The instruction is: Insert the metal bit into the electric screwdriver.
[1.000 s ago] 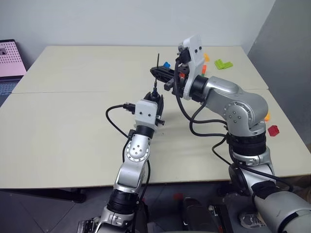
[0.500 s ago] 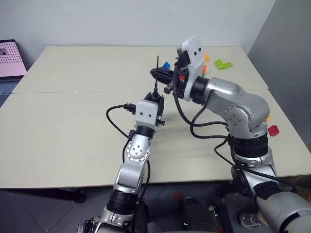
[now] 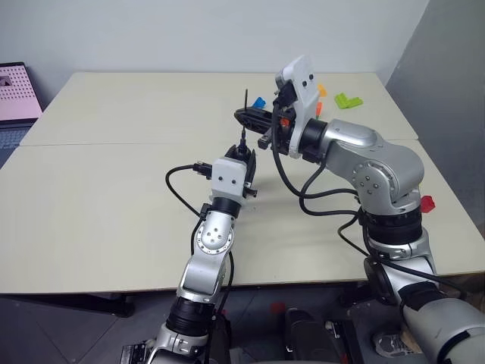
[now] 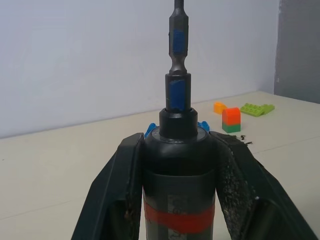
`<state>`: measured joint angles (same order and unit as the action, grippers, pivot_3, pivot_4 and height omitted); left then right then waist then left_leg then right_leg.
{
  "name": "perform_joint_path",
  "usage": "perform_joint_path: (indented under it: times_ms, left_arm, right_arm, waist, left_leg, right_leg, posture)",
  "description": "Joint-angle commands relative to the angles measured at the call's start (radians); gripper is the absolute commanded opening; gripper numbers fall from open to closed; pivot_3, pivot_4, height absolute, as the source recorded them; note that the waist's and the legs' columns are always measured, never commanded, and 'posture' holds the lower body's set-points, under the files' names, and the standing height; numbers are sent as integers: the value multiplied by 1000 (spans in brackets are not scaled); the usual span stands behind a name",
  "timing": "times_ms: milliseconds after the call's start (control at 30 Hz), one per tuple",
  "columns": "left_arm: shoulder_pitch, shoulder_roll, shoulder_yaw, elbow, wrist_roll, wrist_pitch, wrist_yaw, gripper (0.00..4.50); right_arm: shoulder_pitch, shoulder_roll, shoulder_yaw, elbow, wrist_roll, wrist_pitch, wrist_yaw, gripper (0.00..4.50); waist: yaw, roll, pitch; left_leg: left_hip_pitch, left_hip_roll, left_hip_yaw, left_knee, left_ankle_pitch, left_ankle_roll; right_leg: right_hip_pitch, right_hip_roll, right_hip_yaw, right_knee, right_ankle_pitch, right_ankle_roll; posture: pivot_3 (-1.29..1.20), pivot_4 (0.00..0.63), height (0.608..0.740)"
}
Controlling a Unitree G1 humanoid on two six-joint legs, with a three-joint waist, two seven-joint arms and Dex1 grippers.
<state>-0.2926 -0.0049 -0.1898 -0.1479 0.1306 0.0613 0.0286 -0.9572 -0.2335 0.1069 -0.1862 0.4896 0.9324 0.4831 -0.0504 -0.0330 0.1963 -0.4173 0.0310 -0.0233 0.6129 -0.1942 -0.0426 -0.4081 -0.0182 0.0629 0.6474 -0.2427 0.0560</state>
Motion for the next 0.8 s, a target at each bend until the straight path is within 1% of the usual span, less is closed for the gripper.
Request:
perform_joint_path:
  times_ms: [33,67,100,267,300,333,367,400,567,600,633,800]
  left_arm:
    - [-6,-2,16,-2,17,15,11,1640]
    - [-7,-2,16,-2,17,15,11,1640]
    - [-7,-2,17,-1,17,15,11,1640]
    - [-4,-2,19,-5,17,16,13,1640]
    - [-4,-2,19,-5,17,17,14,1640]
    - [-3,-2,19,-7,17,17,14,1640]
    - [-2,-2,18,-8,17,18,13,1640]
    - [-2,-2,19,-8,17,19,13,1640]
    - [-1,-1,19,-10,15,20,12,1640]
    - [0,-1,20,-10,15,20,11,1640]
    - [0,-1,20,-10,14,20,11,1640]
    - [-3,-1,25,-12,12,21,13,1640]
  right_arm:
    - [4,6,54,-37,17,14,47,439]
    - [4,5,53,-38,17,12,47,570]
    - [3,3,49,-43,14,3,48,875]
    - [-8,-13,13,-60,19,-15,48,2034]
    - [-12,-15,3,-62,22,-15,47,2328]
    - [-14,-17,-6,-65,27,-14,46,2496]
    - [-17,-18,-14,-68,31,-14,47,2879]
    - [-18,-20,-21,-71,35,-12,47,3056]
    - [-21,-16,-55,-80,67,2,39,4334]
    - [-21,-15,-59,-82,69,1,37,4472]
    - [-21,-14,-61,-82,70,0,35,4500]
    - [-14,-14,-65,-68,63,-4,26,4500]
  waist:
    - [0,0,0]
    - [0,0,0]
    - [0,0,0]
    - [0,0,0]
    - [0,0,0]
    - [0,0,0]
    - [0,0,0]
    - [0,0,0]
    - [0,0,0]
    - [0,0,0]
    - [0,0,0]
    - [0,0,0]
  left_leg:
    - [0,0,0,0,0,0]
    - [0,0,0,0,0,0]
    - [0,0,0,0,0,0]
    - [0,0,0,0,0,0]
    - [0,0,0,0,0,0]
    - [0,0,0,0,0,0]
    - [0,0,0,0,0,0]
    - [0,0,0,0,0,0]
    - [0,0,0,0,0,0]
    - [0,0,0,0,0,0]
    - [0,0,0,0,0,0]
    - [0,0,0,0,0,0]
  right_leg:
    - [0,0,0,0,0,0]
    - [0,0,0,0,0,0]
    - [0,0,0,0,0,0]
    - [0,0,0,0,0,0]
    - [0,0,0,0,0,0]
    - [0,0,0,0,0,0]
    - [0,0,0,0,0,0]
    - [0,0,0,0,0,0]
    - [0,0,0,0,0,0]
    - [0,0,0,0,0,0]
    - [0,0,0,0,0,0]
    - [0,0,0,0,0,0]
  posture:
    - [0,150,740]
    - [0,150,740]
    - [0,150,740]
    - [0,150,740]
    - [0,150,740]
    - [0,150,740]
    - [0,150,740]
    - [0,150,740]
    - [0,150,740]
    - [0,150,740]
    - [0,150,740]
    - [0,150,740]
